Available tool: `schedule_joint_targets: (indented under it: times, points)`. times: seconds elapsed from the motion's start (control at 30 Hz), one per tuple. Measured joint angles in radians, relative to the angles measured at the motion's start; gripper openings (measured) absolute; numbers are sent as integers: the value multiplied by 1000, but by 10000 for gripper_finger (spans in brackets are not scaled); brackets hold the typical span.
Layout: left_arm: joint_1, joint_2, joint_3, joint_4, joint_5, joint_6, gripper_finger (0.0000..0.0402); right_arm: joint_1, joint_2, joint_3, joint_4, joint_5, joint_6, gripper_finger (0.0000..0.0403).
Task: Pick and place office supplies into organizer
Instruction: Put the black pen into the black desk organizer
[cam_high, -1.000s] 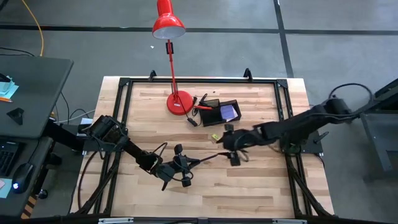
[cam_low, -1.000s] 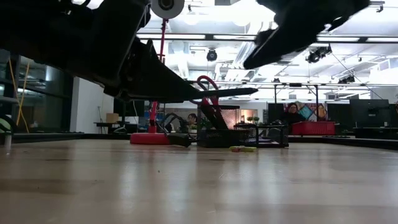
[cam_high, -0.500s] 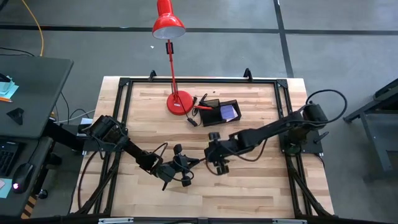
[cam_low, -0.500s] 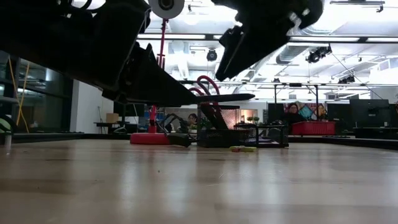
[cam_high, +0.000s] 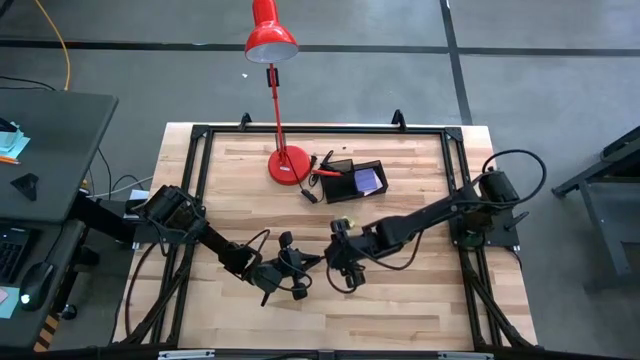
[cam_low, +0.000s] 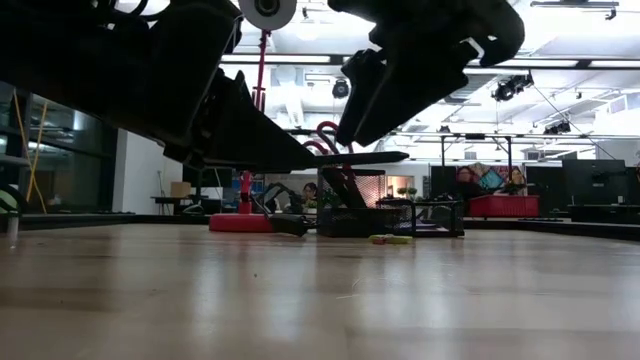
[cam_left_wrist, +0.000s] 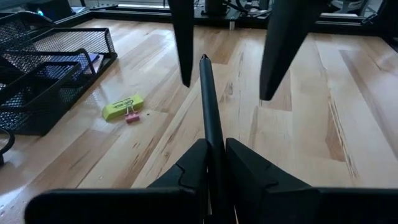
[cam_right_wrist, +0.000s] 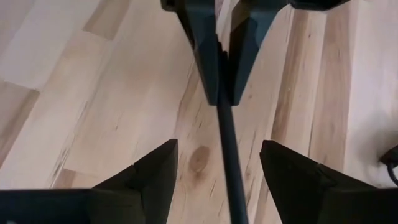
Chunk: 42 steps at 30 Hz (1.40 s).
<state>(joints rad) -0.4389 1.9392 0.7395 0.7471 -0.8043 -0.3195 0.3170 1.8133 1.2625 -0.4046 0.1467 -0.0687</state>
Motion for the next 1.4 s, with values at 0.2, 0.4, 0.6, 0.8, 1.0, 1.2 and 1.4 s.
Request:
schedule_joint_targets:
  times: [0.2, 0.4, 0.6, 0.8, 1.0, 1.2, 1.4]
  points:
    - [0, 0, 0, -2, 0, 0, 22, -19, 0, 0, 12, -4, -3, 206]
    - [0, 0, 0, -2, 0, -3, 41, -37, 0, -1, 13, -75, 0, 200]
    - [0, 0, 0, -3, 0, -3, 24, -38, 0, -1, 14, -103, 8, 199]
    - [0, 0, 0, -3, 0, -3, 32, -35, 32, -1, 24, -97, 8, 195]
    - [0, 0, 0, -11, 0, -8, 29, -35, 73, -2, 26, -81, -10, 195]
    - [0, 0, 0, -10, 0, -10, 29, -35, 73, -2, 29, -77, -11, 195]
    - [0, 0, 0, -18, 0, -26, 34, -35, 73, -2, 35, -76, -11, 195]
